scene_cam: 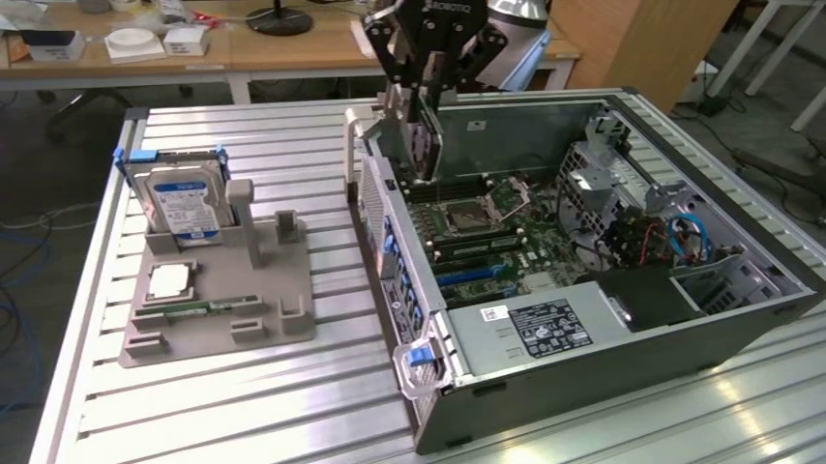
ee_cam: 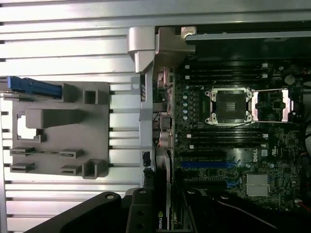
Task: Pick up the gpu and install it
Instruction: 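Pick up the gpu and move the gpu toward the slot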
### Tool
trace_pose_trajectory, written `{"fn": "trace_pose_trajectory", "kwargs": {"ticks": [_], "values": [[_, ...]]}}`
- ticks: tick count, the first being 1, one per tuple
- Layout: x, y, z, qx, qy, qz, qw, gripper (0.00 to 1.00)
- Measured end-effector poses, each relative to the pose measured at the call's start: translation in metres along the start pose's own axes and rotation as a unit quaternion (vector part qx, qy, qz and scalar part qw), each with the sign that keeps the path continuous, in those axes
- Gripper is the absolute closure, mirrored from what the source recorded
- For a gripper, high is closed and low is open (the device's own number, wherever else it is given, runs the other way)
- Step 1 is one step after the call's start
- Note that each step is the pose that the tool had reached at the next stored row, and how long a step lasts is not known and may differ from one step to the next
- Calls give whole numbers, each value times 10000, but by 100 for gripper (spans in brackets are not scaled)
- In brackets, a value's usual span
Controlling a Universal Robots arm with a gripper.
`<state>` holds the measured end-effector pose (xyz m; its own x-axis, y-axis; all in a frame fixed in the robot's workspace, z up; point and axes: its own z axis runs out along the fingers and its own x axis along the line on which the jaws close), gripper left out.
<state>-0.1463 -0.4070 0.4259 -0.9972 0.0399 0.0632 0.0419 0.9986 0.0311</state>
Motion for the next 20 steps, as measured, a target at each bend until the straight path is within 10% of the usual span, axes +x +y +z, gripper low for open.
{"fn": "trace_pose_trajectory", "kwargs": {"ticks": [14, 20], "values": [[-537, 23, -33, -13, -314, -11, 9995, 73], [-786, 33, -48, -13, -328, -10, 9995, 73]]}}
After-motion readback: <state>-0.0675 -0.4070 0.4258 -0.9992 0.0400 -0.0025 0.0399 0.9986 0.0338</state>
